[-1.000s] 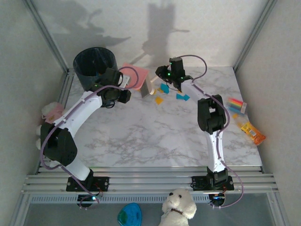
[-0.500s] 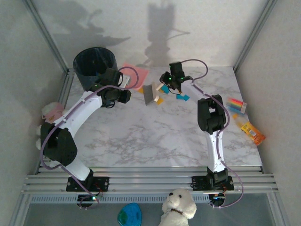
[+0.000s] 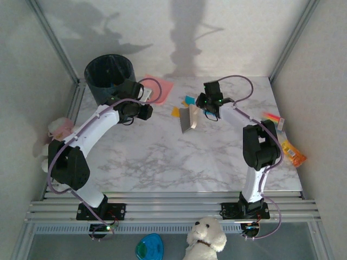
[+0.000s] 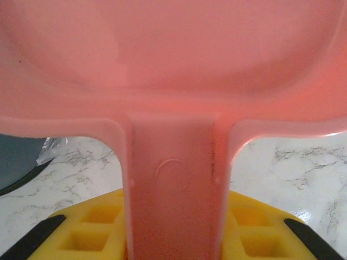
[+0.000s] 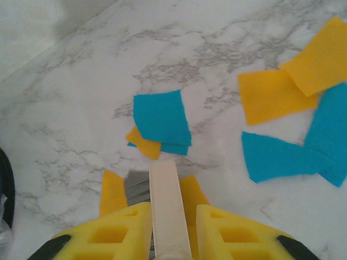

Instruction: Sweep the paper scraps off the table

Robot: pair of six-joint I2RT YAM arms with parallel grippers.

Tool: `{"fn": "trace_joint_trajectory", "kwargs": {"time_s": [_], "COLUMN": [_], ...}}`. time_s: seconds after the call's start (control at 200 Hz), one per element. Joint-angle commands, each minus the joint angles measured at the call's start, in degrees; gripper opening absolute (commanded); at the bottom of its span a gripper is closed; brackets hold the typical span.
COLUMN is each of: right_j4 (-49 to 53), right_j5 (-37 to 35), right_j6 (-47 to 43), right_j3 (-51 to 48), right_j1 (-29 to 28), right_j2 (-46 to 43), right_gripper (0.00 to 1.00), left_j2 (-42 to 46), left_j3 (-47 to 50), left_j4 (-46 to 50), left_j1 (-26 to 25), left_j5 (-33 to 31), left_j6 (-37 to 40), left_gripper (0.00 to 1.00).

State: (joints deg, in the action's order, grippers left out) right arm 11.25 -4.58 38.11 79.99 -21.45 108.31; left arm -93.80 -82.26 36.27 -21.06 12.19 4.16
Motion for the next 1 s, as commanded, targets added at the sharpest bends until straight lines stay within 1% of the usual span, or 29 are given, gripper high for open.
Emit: {"fn": "trace_joint_trajectory", "kwargs": {"time_s": [0.0,0.28,0.406,0.551,0.781,0.871,0.996], "right_j4": [1.41,1.79,-1.15,-2.84,-8.01,-9.96,-12.67], "right_j5": [-3.69,-5.01,-1.93,0.18,4.88,6.34,11.64], "right_j6": [-2.93,-3.61,-4.18,-4.57,-3.39,-2.47,-0.68], "right_j3": [-3.98,-11.19,-13.22,-11.7,-9.31,-7.85,-4.51], "right_j1": [0.26,0.06,0.07,0.17,1.35,2.09,3.72], "right_j2": [-3.33,-11.74,-15.41,-17.49,-15.25,-12.64,-6.94], "right_gripper": [0.0,0.0,0.0,0.0,0.0,0.0,0.0], "left_j2": [-0.49,-0.97,-1.23,-1.23,-1.18,-1.14,-1.06], "left_j3": [-0.18,-0.26,-0.36,-0.49,-0.31,-0.25,-0.27], "left_j4": [1.21,1.78,1.91,2.04,1.91,1.94,1.88], "left_j1": [-0.8,-1.35,-1.42,-1.43,-1.42,-1.48,-1.57], "left_j5": [0.39,0.1,0.37,0.66,0.56,0.47,0.48], "left_j6": [0.93,1.28,1.31,1.37,1.37,1.37,1.37], "left_gripper": [0.0,0.0,0.0,0.0,0.0,0.0,0.0]}}
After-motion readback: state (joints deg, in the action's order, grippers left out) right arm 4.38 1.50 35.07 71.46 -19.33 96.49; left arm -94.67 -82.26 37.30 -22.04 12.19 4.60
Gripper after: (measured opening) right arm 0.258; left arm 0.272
